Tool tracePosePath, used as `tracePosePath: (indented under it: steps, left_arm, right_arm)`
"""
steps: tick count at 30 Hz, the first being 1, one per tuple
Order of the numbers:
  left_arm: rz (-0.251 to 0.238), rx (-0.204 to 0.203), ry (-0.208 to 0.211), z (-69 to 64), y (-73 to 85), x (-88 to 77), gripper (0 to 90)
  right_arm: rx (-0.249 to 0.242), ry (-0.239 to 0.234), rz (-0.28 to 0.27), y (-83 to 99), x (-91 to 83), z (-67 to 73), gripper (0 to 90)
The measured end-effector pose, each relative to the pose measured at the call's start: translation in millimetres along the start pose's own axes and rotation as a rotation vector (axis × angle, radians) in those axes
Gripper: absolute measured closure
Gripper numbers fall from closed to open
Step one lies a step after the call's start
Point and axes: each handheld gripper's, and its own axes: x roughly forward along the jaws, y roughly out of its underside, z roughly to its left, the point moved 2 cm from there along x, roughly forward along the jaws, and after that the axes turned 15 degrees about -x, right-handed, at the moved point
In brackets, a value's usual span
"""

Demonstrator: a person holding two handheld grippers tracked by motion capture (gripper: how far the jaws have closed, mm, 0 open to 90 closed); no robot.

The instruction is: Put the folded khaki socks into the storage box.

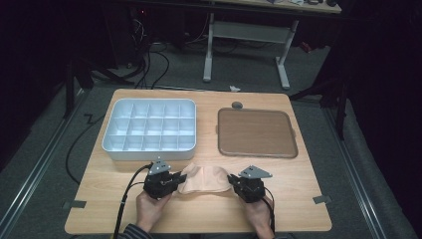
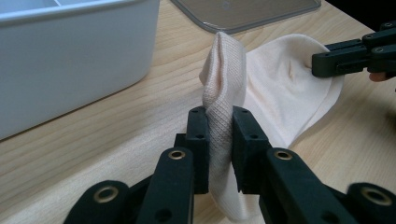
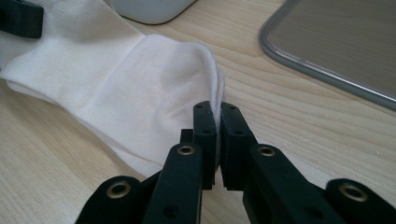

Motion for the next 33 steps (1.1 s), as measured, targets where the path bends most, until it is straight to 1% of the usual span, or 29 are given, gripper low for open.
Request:
tracePosePath:
  steps: [5, 9, 11, 12, 17, 18, 22, 25, 27, 28, 30, 32, 33]
  left_arm:
    - [0.002, -0.008, 0.0, -2.0, 0.8, 6.9, 78.7]
    - [0.009, 0.006, -0.011, -1.9, 1.0, 12.4, 78.4]
    - [0.012, 0.013, -0.028, -1.0, 1.7, 15.5, 78.1]
    - [0.012, 0.015, -0.031, -0.9, 2.1, 16.4, 78.0]
    - [0.02, 0.03, -0.072, 1.8, 5.4, 22.6, 77.0]
    - [0.022, 0.033, -0.08, 2.3, 5.8, 23.0, 76.7]
    - [0.022, 0.033, -0.104, 4.5, 7.7, 23.7, 74.9]
    - [0.017, 0.031, -0.131, 7.1, 9.2, 23.0, 71.7]
    - [0.015, 0.034, -0.154, 8.9, 9.8, 22.6, 66.8]
    - [0.01, 0.047, -0.178, 9.2, 10.6, 22.6, 63.5]
    - [0.006, 0.068, -0.198, 9.6, 11.8, 22.7, 59.3]
    - [0.019, 0.068, -0.205, 10.0, 13.0, 24.3, 56.3]
    - [0.024, 0.077, -0.219, 10.2, 13.7, 25.4, 55.3]
  right_arm:
    - [0.019, 0.009, 0.01, 4.8, -0.7, -4.4, 86.6]
    - [0.019, 0.014, 0.016, 7.2, -0.8, -6.6, 86.6]
    - [0.026, 0.012, 0.022, 9.0, 0.7, -7.8, 86.5]
    - [0.027, 0.011, 0.025, 10.0, 1.8, -8.2, 86.5]
    - [0.028, 0.006, 0.042, 13.1, 6.9, -8.3, 86.3]
    - [0.035, 0.006, 0.048, 13.8, 8.5, -8.1, 86.2]
    - [0.028, 0.005, 0.056, 14.3, 12.9, -7.6, 85.8]
    - [0.029, 0.005, 0.056, 14.4, 14.6, -7.8, 85.2]
    - [0.035, 0.005, 0.059, 14.6, 14.8, -8.2, 83.9]
    - [0.033, 0.006, 0.059, 14.7, 14.8, -8.7, 82.8]
    - [0.036, 0.012, 0.061, 15.2, 14.9, -9.0, 80.4]
    - [0.042, 0.017, 0.062, 15.5, 15.1, -9.4, 77.9]
    - [0.043, 0.019, 0.063, 15.5, 15.1, -9.5, 76.5]
